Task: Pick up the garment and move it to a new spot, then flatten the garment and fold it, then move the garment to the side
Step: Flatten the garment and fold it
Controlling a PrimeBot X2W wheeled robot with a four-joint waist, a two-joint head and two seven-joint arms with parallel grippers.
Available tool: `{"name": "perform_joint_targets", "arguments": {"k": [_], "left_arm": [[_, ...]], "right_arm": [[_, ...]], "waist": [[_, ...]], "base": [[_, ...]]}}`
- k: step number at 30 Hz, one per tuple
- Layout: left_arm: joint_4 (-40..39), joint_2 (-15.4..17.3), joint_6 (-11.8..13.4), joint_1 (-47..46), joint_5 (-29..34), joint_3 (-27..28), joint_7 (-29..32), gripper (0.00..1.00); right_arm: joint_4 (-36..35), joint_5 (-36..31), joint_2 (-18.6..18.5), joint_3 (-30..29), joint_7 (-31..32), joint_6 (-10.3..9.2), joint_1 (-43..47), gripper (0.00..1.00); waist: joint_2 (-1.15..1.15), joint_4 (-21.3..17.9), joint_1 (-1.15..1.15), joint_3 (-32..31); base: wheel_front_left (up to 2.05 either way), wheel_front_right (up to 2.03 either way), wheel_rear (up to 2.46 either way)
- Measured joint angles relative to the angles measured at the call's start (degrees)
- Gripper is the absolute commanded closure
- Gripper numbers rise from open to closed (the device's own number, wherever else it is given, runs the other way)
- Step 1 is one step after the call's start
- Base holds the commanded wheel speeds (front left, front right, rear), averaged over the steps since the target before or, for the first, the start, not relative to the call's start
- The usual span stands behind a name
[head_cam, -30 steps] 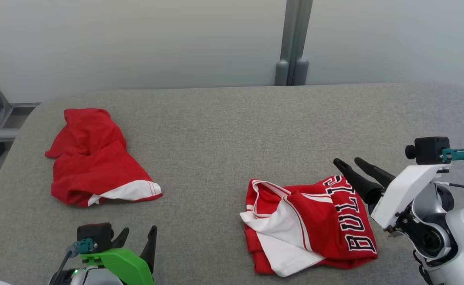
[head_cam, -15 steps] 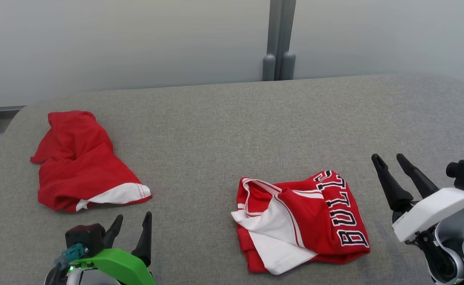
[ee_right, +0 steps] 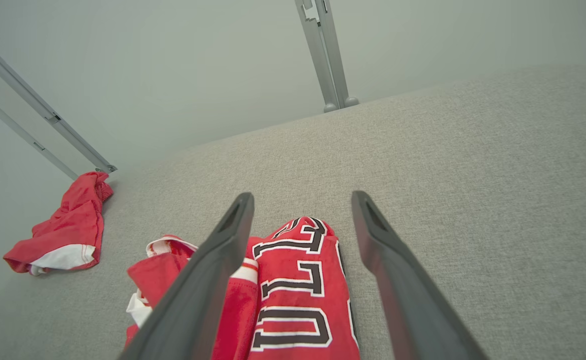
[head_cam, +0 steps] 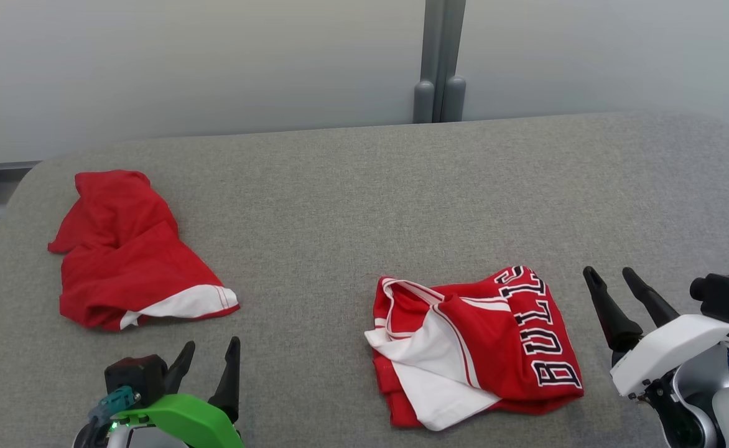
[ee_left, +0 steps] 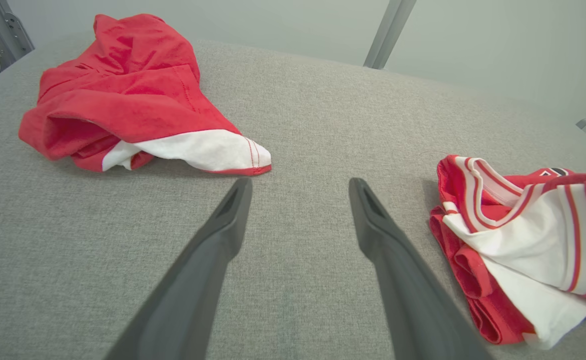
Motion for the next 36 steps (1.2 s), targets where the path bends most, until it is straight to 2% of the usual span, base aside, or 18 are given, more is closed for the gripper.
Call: {"name": "perform_joint_targets", "arguments": {"k": [10,11,13,20,26,36], "left_arm": [[0.47,-0.16,-0.29,-0.03,-0.34,-0.40,0.52,0.00],[0.47,-0.18,-0.30,-0.04,-0.34,-0.44,0.53,0.00],[0.58,-0.19,-0.38,-0.05,-0.35,-0.46,0.58,0.00],[0.89,-0.29,-0.45,-0.04,-0.55,-0.75,0.88,0.00],[1.09,-0.31,-0.47,-0.04,-0.60,-1.09,1.07,0.00],[1.38,-0.32,-0.56,-0.05,-0.78,-1.37,1.35,0.00]], "right_arm": [[6.25,0.98,-0.67,1.18,3.69,0.00,-4.44,0.00],[7.10,1.13,-0.63,1.26,4.13,0.00,-4.91,0.11],[8.80,1.71,-0.51,0.82,4.87,0.00,-5.75,1.00],[14.57,-1.15,0.22,-0.62,7.58,0.00,-7.75,1.00],[17.86,-2.15,1.75,0.57,10.66,0.00,-8.72,1.00],[21.93,-1.27,4.08,2.20,11.33,0.00,-8.68,1.00]], "waist": [[0.00,1.44,0.00,-0.16],[0.00,1.66,0.00,-0.17],[0.00,2.12,0.00,-0.20],[0.00,3.78,0.00,-0.32],[0.00,5.16,0.00,-0.30],[0.00,7.18,0.00,-0.28]], "base": [[0.00,0.00,0.00],[0.00,0.00,0.00],[0.00,0.00,0.00],[0.00,0.00,0.00],[0.00,0.00,0.00],[0.00,0.00,0.00]]}}
